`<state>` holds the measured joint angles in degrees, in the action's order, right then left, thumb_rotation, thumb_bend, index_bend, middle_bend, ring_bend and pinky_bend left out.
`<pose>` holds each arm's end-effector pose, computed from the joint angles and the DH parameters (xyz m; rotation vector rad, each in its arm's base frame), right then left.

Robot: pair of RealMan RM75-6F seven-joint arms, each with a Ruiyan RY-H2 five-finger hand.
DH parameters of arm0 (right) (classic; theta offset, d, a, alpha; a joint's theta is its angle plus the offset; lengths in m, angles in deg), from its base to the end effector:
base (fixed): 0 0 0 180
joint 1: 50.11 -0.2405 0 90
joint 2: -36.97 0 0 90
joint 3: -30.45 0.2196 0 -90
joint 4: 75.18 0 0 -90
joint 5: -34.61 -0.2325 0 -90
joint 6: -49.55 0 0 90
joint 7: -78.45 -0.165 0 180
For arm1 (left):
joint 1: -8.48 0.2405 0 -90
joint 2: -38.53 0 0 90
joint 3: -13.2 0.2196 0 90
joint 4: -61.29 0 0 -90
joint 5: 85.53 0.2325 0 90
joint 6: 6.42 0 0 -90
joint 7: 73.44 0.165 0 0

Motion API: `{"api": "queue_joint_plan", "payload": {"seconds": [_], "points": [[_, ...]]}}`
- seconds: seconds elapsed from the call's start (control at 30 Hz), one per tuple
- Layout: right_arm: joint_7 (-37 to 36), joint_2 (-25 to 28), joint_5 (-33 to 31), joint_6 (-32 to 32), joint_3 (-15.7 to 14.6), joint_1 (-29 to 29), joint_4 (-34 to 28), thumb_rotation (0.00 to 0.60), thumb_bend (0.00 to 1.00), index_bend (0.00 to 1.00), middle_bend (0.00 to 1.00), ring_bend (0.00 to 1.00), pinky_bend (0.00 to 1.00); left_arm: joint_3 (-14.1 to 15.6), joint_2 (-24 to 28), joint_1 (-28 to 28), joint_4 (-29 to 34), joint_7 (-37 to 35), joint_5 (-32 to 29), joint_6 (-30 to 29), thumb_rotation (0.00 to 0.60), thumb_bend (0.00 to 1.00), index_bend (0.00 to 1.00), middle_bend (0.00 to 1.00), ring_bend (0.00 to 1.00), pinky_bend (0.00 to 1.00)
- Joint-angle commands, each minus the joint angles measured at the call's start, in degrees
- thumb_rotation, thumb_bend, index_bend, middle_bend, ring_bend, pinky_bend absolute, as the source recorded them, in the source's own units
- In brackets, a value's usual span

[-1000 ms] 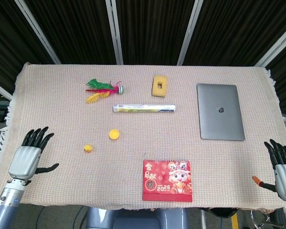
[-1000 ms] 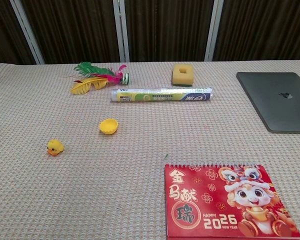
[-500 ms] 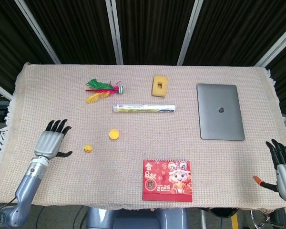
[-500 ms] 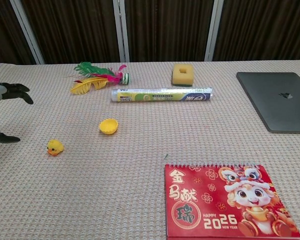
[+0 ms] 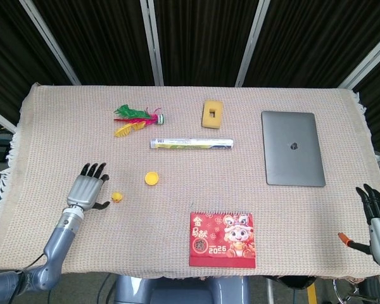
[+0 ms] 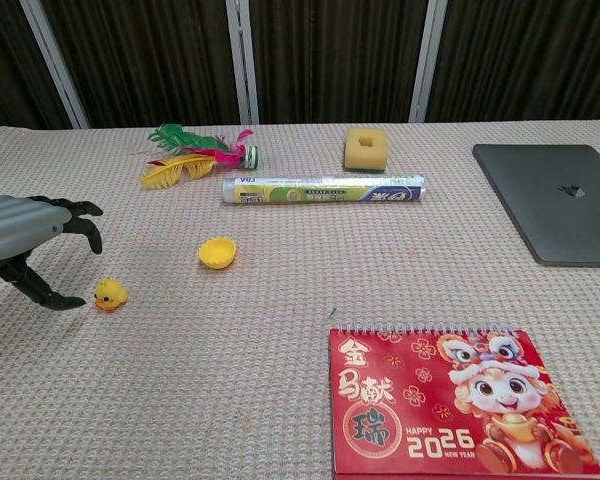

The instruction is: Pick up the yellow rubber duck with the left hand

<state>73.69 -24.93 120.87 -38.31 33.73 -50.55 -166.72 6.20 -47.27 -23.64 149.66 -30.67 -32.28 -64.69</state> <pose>-0.3041 -0.1803 0.1439 1.3021 -0.9246 0.9123 -0.2028 0.3047 -0.0365 -1.7993 -0.8663 -0.4768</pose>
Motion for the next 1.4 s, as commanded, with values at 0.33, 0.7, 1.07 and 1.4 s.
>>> {"api": "queue_joint_plan", "payload": {"seconds": [0.33,0.7,1.07,1.4], "points": [[-0.34,-0.05,-0.02,0.0,0.13,-0.04,0.12,0.6,0.0,0.04,0.0,0.0,0.0,0.73,-4.48,-2.33,-2.57,0.5,-1.41,-0.21,0.467,0.23,0.31,0.0,0.0,0.0],[-0.87,-0.12,0.08,-0.38,0.32,0.02,0.2,0.6,0.0,0.04,0.0,0.0,0.0,1.53,-5.59,-3.04,-3.45,0.41,-2.04,-0.73,0.468,0.32,0.4,0.0,0.0,0.0],[-0.79,-0.28,0.05,-0.59,0.44,0.07,0.31,0.6,0.0,0.04,0.0,0.0,0.0,1.78,-6.37,-3.4,-3.71,-1.27,-1.49,-1.54,0.471,0.47,0.48,0.0,0.0,0.0],[-0.88,-0.34,0.13,-0.45,0.42,0.0,0.38,0.6,0.0,0.04,0.0,0.0,0.0,-0.81,-5.36,-5.05,-2.09,-3.12,0.48,-2.62,0.47,0.46,0.48,0.0,0.0,0.0]]}}
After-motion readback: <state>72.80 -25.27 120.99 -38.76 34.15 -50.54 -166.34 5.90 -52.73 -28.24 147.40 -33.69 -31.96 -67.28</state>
